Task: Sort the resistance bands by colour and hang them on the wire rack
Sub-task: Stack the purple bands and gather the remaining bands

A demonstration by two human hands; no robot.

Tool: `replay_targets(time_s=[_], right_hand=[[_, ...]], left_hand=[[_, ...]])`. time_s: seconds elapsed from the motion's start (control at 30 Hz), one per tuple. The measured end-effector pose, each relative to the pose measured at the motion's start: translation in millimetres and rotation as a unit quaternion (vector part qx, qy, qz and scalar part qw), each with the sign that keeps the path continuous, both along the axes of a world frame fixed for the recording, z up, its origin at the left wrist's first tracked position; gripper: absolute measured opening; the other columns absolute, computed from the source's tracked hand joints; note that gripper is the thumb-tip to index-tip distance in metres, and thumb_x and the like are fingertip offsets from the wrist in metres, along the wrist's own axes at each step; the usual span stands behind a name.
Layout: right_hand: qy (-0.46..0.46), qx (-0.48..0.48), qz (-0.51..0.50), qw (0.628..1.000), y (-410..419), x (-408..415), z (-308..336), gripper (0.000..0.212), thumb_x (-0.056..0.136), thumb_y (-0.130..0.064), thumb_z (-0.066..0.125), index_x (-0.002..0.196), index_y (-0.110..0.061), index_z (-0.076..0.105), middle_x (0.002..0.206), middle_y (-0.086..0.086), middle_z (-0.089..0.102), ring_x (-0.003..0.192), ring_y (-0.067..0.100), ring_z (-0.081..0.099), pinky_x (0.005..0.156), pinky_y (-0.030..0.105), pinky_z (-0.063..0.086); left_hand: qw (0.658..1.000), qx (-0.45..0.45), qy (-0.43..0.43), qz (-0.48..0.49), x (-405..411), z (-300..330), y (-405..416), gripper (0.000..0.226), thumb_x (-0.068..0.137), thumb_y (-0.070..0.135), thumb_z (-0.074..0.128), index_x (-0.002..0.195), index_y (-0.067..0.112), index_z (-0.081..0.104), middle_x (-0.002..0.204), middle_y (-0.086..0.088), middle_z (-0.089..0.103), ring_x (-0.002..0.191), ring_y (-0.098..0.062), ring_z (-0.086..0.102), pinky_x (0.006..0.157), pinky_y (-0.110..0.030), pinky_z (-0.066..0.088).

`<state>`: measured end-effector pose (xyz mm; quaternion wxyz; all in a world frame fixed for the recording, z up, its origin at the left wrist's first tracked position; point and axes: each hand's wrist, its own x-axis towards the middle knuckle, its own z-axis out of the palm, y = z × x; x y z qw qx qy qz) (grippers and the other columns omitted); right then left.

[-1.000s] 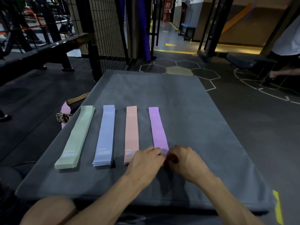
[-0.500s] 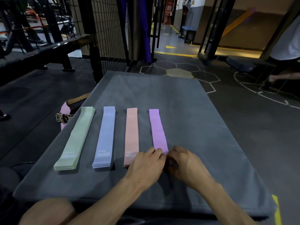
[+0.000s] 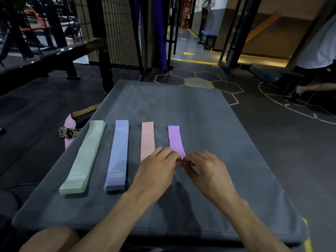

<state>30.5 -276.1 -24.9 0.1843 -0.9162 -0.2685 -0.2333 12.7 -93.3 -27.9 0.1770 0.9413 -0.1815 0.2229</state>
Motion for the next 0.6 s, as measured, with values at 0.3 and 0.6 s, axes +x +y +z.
replay_targets(time_s=[0.3, 0.6], right_hand=[[-0.085, 0.069, 0.007, 0.994, 7, -12, 102, 0.007, 0.089, -0.024, 0.070, 0.095, -0.021, 0.070, 0.093, -0.008, 0.068, 0.087, 0.018, 0.060, 0.078, 0.038, 0.049], [-0.127, 0.159, -0.050, 0.978, 2, -18, 159, 0.007, 0.091, -0.020, 0.070, 0.098, -0.019, 0.072, 0.086, -0.011, 0.070, 0.077, 0.006, 0.062, 0.072, 0.032, 0.053]], left_hand=[[0.941, -0.295, 0.114, -0.123, 5, 25, 8, 0.046, 0.090, 0.019, 0.073, 0.131, 0.028, 0.056, 0.122, 0.018, 0.064, 0.113, -0.001, 0.059, 0.095, -0.016, 0.045], [0.894, -0.317, 0.290, -0.123, -8, 4, 4, 0.026, 0.098, 0.037, 0.057, 0.115, 0.020, 0.065, 0.102, 0.004, 0.074, 0.097, -0.020, 0.069, 0.088, -0.044, 0.056]])
